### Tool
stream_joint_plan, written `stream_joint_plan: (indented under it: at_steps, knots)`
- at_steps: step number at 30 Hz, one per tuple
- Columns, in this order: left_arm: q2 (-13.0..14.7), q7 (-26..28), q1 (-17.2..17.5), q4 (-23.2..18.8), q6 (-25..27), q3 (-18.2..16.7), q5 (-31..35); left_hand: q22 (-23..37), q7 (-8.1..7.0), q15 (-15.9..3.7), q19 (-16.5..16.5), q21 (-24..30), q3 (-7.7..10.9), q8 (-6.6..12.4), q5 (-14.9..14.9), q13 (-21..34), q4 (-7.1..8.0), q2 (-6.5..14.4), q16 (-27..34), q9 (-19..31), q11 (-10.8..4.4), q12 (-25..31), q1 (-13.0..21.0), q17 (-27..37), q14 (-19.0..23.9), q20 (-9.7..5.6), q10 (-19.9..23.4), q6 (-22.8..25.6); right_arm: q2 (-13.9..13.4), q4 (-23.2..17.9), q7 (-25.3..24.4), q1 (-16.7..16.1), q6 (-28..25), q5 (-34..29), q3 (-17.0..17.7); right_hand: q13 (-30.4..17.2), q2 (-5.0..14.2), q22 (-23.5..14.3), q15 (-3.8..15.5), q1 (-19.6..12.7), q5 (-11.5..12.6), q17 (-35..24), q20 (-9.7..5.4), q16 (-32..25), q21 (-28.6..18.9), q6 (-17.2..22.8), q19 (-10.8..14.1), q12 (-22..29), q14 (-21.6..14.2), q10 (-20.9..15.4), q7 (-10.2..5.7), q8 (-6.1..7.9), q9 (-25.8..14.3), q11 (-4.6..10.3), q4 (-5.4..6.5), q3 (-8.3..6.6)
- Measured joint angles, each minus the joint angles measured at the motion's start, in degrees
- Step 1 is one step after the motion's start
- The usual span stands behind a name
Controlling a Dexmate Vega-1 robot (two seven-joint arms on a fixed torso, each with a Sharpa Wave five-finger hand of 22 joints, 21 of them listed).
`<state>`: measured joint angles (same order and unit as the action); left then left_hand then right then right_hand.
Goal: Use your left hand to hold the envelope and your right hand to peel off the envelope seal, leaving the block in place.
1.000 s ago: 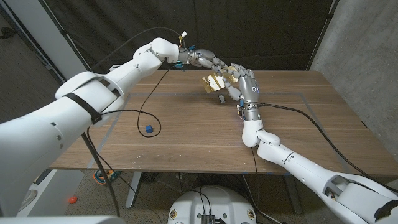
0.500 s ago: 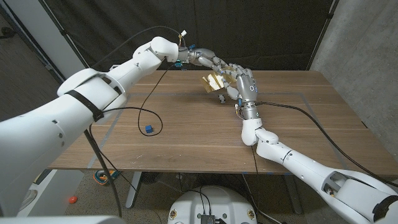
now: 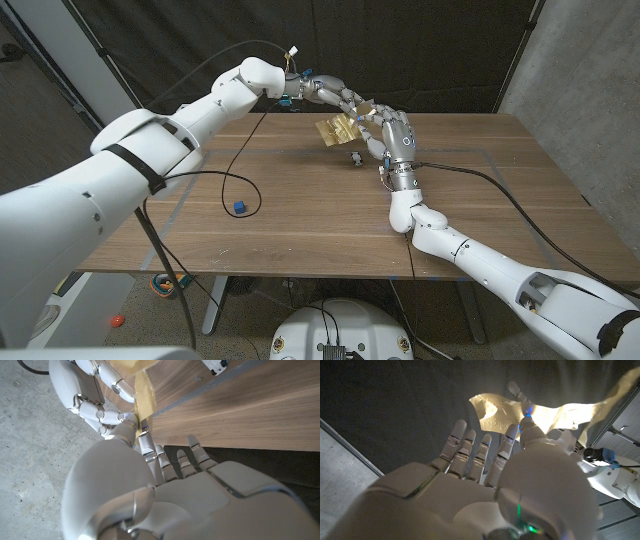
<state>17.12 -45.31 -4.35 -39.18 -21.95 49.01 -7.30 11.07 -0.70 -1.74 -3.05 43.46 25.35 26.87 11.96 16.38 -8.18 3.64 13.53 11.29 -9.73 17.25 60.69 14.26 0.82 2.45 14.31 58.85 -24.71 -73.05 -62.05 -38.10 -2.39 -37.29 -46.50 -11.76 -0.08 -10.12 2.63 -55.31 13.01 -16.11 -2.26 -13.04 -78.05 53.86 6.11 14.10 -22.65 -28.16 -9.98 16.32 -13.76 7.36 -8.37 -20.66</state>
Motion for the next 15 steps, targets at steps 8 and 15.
stream_joint_plan:
  at_steps: [8, 15]
  knots:
    - [-0.39, 0.19, -0.22, 0.8, 0.05, 0.0, 0.0, 0.0, 0.0, 0.0, -0.01, 0.23, 0.0, 0.0, -0.02, 0.26, 0.01, 0.0, 0.0, 0.12, -0.24, 0.0, 0.0, 0.0, 0.0, 0.01, -0.24, 0.0, 2.48, 2.64, -0.94, -0.84, 0.43, -1.19, 3.07, 0.06, -0.12, 0.0, -0.08, -2.26, 0.0, 0.0, 0.21, 0.0, 0.0, 7.84, 0.21, 1.38, -1.53, -4.2, 0.54, 4.54, -1.29, 2.64, -0.74, -1.05]
    - [-1.12, 0.35, -0.85, 2.05, -0.14, 0.15, 0.11, 0.0, 0.0, 0.0, -0.01, 0.23, 0.12, 0.0, -0.07, 0.45, 0.13, 0.0, 0.0, 0.29, -0.31, 0.28, 0.0, 0.09, 0.0, 0.01, -0.31, 0.0, 9.85, 7.51, -1.55, -3.64, 7.61, -10.07, 12.4, 0.03, -1.26, 0.4, 0.02, -3.69, -1.16, -0.1, 0.21, 0.0, 1.24, 9.88, 0.2, 2.34, -2.68, -7.99, 1.57, 6.65, -1.31, 4.16, -1.33, -2.31]
